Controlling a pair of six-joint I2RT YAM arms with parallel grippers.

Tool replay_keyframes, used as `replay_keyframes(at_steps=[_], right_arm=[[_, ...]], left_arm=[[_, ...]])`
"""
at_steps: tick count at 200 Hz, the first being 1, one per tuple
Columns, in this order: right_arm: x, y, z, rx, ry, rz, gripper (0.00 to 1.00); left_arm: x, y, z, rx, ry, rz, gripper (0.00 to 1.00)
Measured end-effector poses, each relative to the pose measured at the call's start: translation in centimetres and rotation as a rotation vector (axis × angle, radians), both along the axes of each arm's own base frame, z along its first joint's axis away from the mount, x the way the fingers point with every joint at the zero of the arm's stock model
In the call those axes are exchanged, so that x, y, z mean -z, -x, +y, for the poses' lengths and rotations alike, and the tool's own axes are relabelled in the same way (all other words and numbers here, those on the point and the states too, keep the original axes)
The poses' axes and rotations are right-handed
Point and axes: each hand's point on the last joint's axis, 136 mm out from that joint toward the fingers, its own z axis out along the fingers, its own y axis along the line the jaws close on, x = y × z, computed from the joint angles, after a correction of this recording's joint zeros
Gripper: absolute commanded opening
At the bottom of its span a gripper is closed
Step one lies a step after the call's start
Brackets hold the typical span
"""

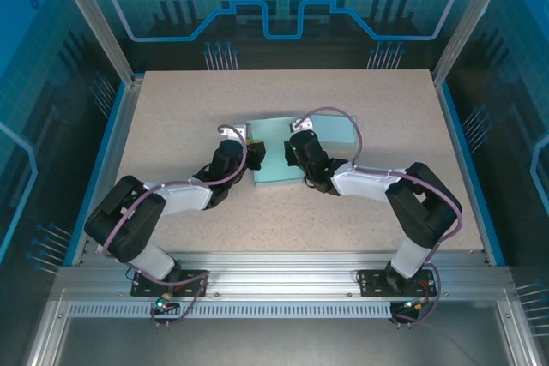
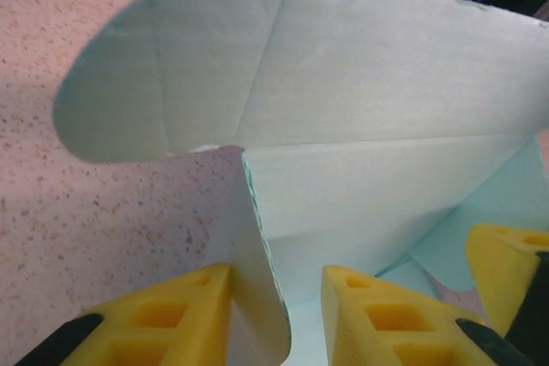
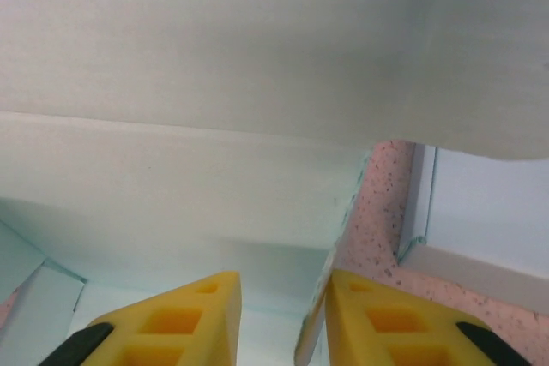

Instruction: Fold the paper box

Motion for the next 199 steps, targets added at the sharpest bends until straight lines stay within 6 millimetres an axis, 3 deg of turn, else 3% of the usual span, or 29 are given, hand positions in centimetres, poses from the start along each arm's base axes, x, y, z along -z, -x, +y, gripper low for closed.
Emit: replay_keyframes(at_steps=[39, 75, 105, 128, 172, 199], right_arm=[[-1.4, 1.7, -0.1, -0.019, -0.032, 0.016, 0.47], [-5.0, 3.4, -0.4, -0.044, -0.089, 0.0, 0.61], [-7.3, 4.9, -1.4, -0.053, -0.104, -0.011, 0.62], [-7.8, 5.3, -2.0, -0.052, -0.106, -0.007, 0.61], [-6.2, 5.6, -2.7, -0.055, -0.076, 0.049, 0.62], [-5.9, 5.6, -3.4, -0.082, -0.036, 0.096, 0.61]], left_arm=[[-1.9, 2.9, -1.0, 0.106, 0.056, -0.029, 0.56], [-7.7, 5.4, -1.3, 0.185, 0.121, -0.134, 0.65], [-11.0, 7.3, -0.3, 0.206, 0.109, -0.196, 0.68], [-11.0, 7.6, 0.4, 0.196, 0.073, -0.185, 0.68], [-8.4, 7.3, 1.3, 0.175, 0.019, -0.095, 0.7], [-8.1, 7.2, 2.0, 0.175, -0.053, -0.039, 0.71]])
